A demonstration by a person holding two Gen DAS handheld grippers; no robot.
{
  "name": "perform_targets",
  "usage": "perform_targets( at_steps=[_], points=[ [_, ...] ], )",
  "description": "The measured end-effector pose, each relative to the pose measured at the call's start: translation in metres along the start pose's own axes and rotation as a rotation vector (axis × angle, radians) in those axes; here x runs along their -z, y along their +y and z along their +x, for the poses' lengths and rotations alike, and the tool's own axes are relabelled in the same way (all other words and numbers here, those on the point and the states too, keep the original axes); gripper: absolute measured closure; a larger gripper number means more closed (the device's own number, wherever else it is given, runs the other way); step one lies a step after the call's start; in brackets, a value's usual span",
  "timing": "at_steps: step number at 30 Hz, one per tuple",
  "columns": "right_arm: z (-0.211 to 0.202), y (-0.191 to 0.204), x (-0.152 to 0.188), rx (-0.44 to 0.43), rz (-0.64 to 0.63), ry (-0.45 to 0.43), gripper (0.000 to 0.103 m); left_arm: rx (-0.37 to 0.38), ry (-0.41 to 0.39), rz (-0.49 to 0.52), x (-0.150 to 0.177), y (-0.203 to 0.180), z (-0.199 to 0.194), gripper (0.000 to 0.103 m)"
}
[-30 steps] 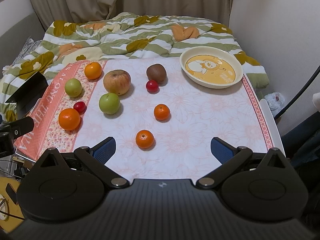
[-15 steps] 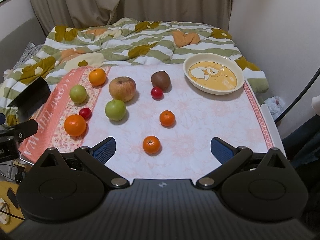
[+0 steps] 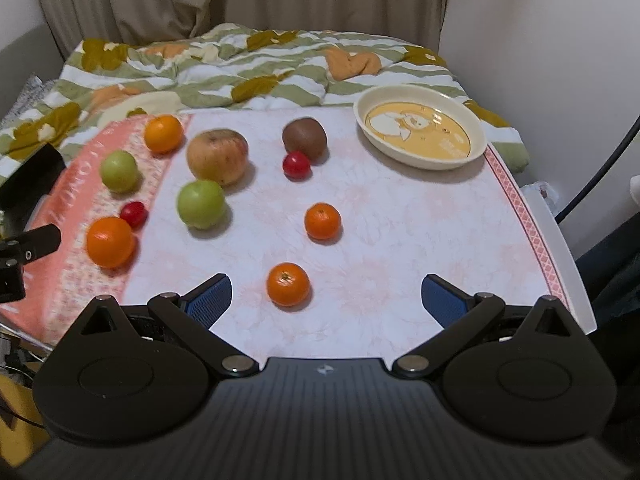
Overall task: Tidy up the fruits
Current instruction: 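Grasp the large orange with the left tool while the right tool grasps a small mandarin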
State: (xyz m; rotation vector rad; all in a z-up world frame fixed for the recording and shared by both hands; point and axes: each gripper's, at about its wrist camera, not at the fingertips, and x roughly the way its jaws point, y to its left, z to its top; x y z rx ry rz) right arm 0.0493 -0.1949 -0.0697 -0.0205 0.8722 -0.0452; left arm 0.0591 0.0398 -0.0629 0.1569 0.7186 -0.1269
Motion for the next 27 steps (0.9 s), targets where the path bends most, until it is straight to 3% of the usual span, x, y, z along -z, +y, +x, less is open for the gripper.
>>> perform_targets(
  at_steps=[8,16,24,26,27],
  points=[
    [0.039,0.007,0.017,-0.011,-0.047,0.000,0.000,0.001,0.040,0.015,0.015,0.002,0.043,0.001],
    [0.067,0.012,0.026,-0.055,-0.048,0.010,0.000,0.011,0.076,0.007,0.022,-0.003,0.073,0.010],
    [0.079,0.013,0.028,-0.064,-0.057,0.023,0.000,0.007,0.100,0.010,0.020,-0.007,0.088,0.026],
    [0.082,0.014,0.028,-0.072,-0.055,0.032,0.002,0.013,0.111,0.011,0.020,-0.007,0.090,0.037],
    [0.083,0.014,0.028,-0.074,-0.052,0.034,0.005,0.023,0.114,0.008,0.020,-0.006,0.091,0.038]
  ],
)
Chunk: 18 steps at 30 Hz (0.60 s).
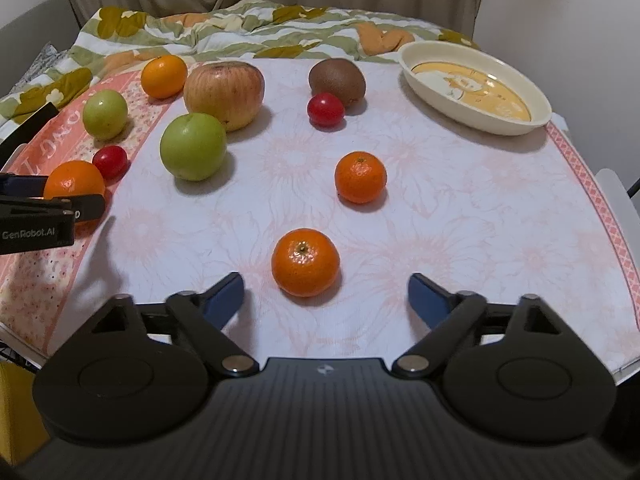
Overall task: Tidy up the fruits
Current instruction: 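Grasp the large orange with the left tool while the right tool grasps a small mandarin, then carry the orange in the left tool while the right tool carries the mandarin toward the white bowl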
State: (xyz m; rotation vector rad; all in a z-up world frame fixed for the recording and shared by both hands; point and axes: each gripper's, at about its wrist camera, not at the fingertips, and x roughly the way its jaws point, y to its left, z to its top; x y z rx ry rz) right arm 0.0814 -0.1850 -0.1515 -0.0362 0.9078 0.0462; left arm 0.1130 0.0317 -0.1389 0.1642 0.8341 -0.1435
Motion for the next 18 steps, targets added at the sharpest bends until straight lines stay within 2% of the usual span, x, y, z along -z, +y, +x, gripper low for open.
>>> perform_targets(
  at_steps=[4,11,15,18],
  points=[
    [0.002,-0.001,0.000,-0.011,0.004,0.001,0.017,0.004,0.002,-0.007,0.001,0.001,-0.001,0.039],
    [0.005,0.002,-0.006,-0.028,-0.008,-0.010,0.029,-0.002,-0.005,0.011,0.002,-0.001,-0.002,0.039],
    [0.007,0.005,-0.010,-0.046,-0.010,-0.016,0.050,0.001,-0.004,0.006,0.002,-0.001,-0.002,0.039],
    [0.006,0.008,-0.012,-0.039,-0.014,-0.021,0.050,0.002,-0.007,-0.002,0.003,-0.001,-0.005,0.040]
  ],
)
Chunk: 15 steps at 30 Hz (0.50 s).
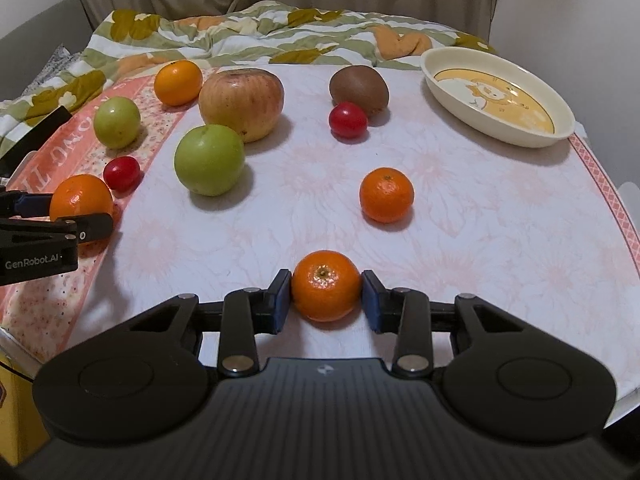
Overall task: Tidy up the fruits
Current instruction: 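Carry the orange in the left tool while the right tool carries the mandarin toward the white bowl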
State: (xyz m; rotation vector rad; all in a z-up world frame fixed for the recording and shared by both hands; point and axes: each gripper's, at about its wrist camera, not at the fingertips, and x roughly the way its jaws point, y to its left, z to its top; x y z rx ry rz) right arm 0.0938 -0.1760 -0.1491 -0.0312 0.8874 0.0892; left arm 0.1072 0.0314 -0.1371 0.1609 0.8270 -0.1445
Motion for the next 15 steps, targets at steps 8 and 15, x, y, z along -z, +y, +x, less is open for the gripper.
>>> perform_targets(
  at_steps=[8,15],
  points=[
    [-0.013,-0.001,-0.009,-0.005,0.015,-0.022,0.051,0.019,-0.025,-0.004,-0.010,-0.006,-0.019,0.040],
    [-0.042,-0.020,-0.024,-0.014,0.028,-0.063,0.051,0.029,-0.072,-0.002,-0.035,-0.030,-0.049,0.040]
  ],
)
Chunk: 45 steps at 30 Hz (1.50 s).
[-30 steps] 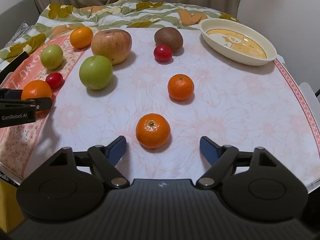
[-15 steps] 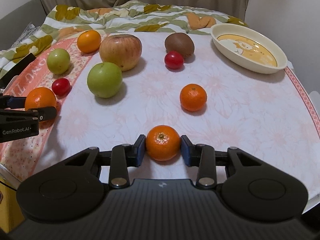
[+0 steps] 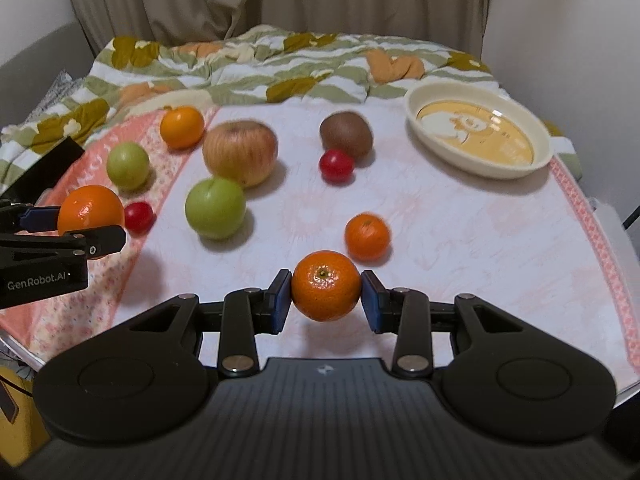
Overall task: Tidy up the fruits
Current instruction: 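Carry the orange in the left tool while the right tool carries the mandarin toward the white bowl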
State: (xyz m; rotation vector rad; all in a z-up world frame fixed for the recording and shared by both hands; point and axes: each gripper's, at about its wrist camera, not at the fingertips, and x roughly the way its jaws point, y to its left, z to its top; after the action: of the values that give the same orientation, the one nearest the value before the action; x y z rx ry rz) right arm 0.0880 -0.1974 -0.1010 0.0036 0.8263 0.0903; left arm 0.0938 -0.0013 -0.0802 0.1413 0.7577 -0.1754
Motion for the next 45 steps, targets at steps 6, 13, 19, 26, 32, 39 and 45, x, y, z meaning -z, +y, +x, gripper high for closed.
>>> perform_targets(
  at_steps=[6,13,19,26,32,39,45],
  points=[
    [-0.021,-0.036,-0.022,-0.014,-0.008,-0.028,0.051,-0.011,-0.046,-0.001,-0.031,-0.037,-0.019,0.040],
    [-0.035,-0.095,-0.052,-0.048,-0.041,-0.056,0.051,-0.043,-0.085,-0.020,-0.066,-0.089,-0.025,0.040],
    [-0.035,-0.149,-0.082,-0.058,-0.071,-0.079,0.051,-0.051,-0.110,-0.043,-0.095,-0.133,-0.013,0.040],
    [-0.013,-0.199,-0.120,-0.044,-0.114,-0.082,0.051,-0.027,-0.111,-0.044,-0.128,-0.172,0.020,0.040],
    [0.023,-0.229,-0.148,-0.037,-0.099,-0.076,0.051,-0.003,-0.093,-0.016,-0.158,-0.191,0.065,0.040],
    [0.070,-0.251,-0.172,-0.023,-0.049,-0.050,0.051,0.040,-0.058,0.054,-0.184,-0.206,0.125,0.040],
    [0.104,-0.263,-0.186,-0.011,-0.013,-0.019,0.051,0.070,-0.016,0.115,-0.198,-0.218,0.175,0.040]
  ],
)
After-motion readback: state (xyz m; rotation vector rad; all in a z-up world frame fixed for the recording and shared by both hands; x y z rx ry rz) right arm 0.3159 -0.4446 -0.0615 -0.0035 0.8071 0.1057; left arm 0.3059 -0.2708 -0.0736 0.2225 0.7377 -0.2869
